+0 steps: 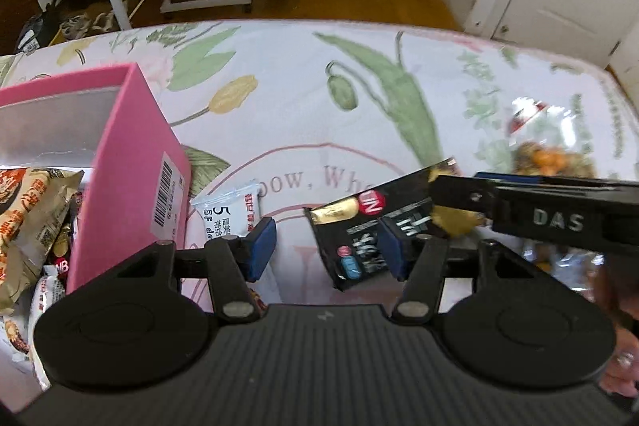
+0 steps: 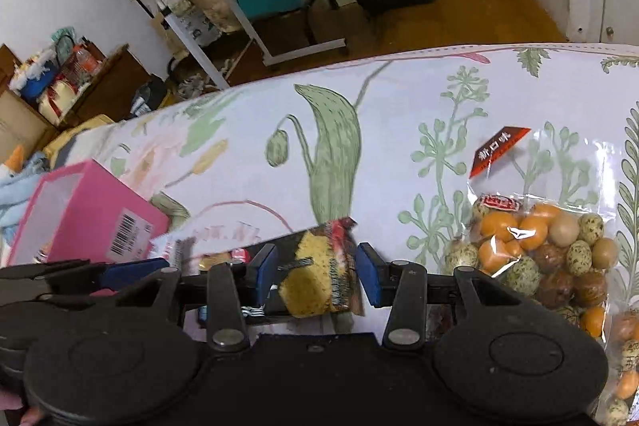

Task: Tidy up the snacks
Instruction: 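Grasp the black NB cracker pack with the left gripper, then carry the NB cracker pack into the pink box and release it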

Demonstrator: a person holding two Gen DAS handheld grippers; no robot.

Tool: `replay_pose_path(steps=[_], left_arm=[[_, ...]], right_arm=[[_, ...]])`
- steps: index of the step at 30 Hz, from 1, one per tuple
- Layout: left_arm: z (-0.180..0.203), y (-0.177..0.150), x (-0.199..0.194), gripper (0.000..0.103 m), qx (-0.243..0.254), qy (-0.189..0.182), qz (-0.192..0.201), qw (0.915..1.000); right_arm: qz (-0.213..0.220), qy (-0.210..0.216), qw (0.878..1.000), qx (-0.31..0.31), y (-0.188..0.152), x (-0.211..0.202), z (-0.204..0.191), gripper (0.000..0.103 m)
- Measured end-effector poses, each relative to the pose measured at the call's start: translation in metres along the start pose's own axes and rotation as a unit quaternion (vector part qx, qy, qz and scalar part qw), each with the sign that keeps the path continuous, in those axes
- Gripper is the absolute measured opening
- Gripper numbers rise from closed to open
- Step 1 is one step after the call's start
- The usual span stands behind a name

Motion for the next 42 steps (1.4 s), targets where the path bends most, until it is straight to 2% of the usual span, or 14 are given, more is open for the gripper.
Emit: replay_pose_path(steps=[2, 3, 4, 7, 10, 13, 18, 27, 29, 30, 32, 36, 42], left_arm=[[-0.001, -0.004, 0.008, 0.058, 0.000, -0.005, -0.006, 1.0000], [-0.002, -0.005, 0.008, 0.058, -0.003, -0.013, -0.004, 0.9999], [-0.004, -0.005, 0.009, 0.060, -0.012, -0.027, -0.002, 0.9996], [-0.009, -0.007, 0.016, 0.060, -0.059, -0.088, -0.025, 0.9940], [-0.004, -0.011, 0.010, 0.057, -0.049, -0.083, -0.012, 0.9953], [-0.002, -0.019, -0.001, 0.057, -0.052, -0.093, -0.020, 0.9941], [0.012, -0.037, -0.039, 0.057, -0.018, -0.089, -0.020, 0.9957], [0.019, -0.063, -0.123, 0.058, 0.036, -0.081, 0.009, 0.9960], [0.016, -0.065, -0.141, 0.058, 0.053, -0.077, 0.022, 0.9954], [0.012, -0.067, -0.149, 0.058, 0.064, -0.061, 0.032, 0.9955], [0.000, -0.069, -0.164, 0.058, 0.081, -0.030, 0.052, 0.9949], [-0.035, -0.065, -0.192, 0.057, 0.046, -0.039, 0.058, 0.9965], [-0.090, -0.056, -0.223, 0.057, 0.000, -0.022, 0.080, 0.9965]], right_arm=[[0.003, 0.001, 1.000, 0.004, -0.003, 0.003, 0.001, 0.049], [0.001, 0.005, 1.000, 0.008, -0.004, 0.003, 0.001, 0.045], [-0.002, 0.007, 1.000, 0.012, -0.005, 0.002, 0.001, 0.037], [-0.017, 0.010, 1.000, 0.015, -0.006, 0.000, 0.001, 0.032], [-0.029, 0.014, 0.999, 0.018, -0.008, -0.008, 0.002, 0.032], [-0.042, 0.014, 0.999, 0.012, -0.015, -0.022, -0.002, 0.035], [-0.063, 0.029, 0.998, 0.008, -0.032, -0.051, -0.016, 0.053], [-0.054, 0.033, 0.998, -0.021, -0.055, -0.112, -0.059, 0.055], [-0.042, 0.040, 0.998, -0.035, -0.055, -0.122, -0.072, 0.047], [-0.033, 0.051, 0.997, -0.051, -0.055, -0.128, -0.080, 0.039], [-0.023, 0.071, 0.995, -0.060, -0.052, -0.135, -0.095, 0.032], [-0.012, 0.103, 0.991, -0.081, -0.045, -0.139, -0.127, 0.029], [-0.008, 0.130, 0.985, -0.116, -0.035, -0.137, -0.180, 0.029]])
Point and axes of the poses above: each gripper's, at about its wrist camera, not at the fingertips, and x roughly the way its jaws point, z to its right, y to its top, the point moved 3 cm from there along x, roughly the way its jaws point, and after that the axes turned 10 degrees about -y, right-handed, at the moved point
